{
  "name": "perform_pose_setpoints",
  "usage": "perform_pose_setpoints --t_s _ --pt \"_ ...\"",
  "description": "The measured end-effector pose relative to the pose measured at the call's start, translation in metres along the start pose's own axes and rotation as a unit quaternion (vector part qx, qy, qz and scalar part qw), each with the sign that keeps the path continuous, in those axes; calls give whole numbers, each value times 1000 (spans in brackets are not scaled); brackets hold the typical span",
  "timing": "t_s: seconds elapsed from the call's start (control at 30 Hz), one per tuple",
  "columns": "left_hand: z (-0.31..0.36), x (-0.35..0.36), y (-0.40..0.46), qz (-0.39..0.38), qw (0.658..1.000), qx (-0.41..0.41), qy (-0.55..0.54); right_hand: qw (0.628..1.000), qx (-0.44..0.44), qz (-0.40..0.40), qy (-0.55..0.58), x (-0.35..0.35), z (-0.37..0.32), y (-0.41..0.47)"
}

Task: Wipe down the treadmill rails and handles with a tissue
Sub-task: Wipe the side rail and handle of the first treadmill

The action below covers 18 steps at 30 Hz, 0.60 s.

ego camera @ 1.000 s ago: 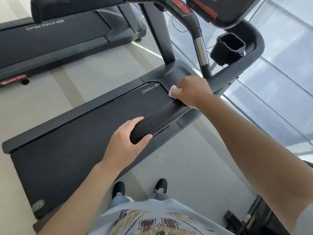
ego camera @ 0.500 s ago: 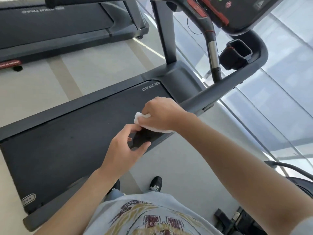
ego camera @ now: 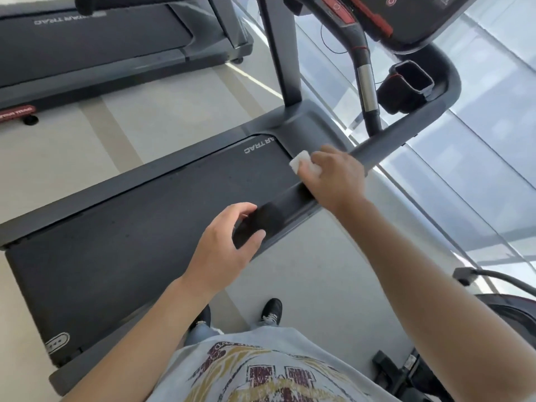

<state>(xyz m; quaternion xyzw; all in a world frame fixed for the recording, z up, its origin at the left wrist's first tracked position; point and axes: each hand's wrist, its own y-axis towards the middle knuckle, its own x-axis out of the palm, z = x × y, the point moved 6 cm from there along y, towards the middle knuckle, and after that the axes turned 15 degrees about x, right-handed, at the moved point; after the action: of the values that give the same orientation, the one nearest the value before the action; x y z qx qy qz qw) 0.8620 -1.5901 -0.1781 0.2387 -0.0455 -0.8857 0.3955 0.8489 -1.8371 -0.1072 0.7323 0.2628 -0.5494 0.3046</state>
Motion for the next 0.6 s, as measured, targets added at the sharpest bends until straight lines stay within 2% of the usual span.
perform_pose_setpoints --t_s 0.13,0.27,0.37,0.43,0.5,0.6 --pt "13 9 27 -14 1000 28 -4 989 -35 76 125 8 -11 -51" --pt "23 22 56 -51 998 42 4 972 -71 109 195 9 -8 -67" --pt "30 31 76 -88 994 57 29 960 -93 167 205 9 4 -57" --pt "37 41 91 -128 987 76 64 953 -62 200 217 6 25 -38" --pt "41 55 102 -165 977 83 110 947 8 219 232 5 56 -14" --pt "42 66 106 -187 967 78 154 937 111 206 258 10 94 15"
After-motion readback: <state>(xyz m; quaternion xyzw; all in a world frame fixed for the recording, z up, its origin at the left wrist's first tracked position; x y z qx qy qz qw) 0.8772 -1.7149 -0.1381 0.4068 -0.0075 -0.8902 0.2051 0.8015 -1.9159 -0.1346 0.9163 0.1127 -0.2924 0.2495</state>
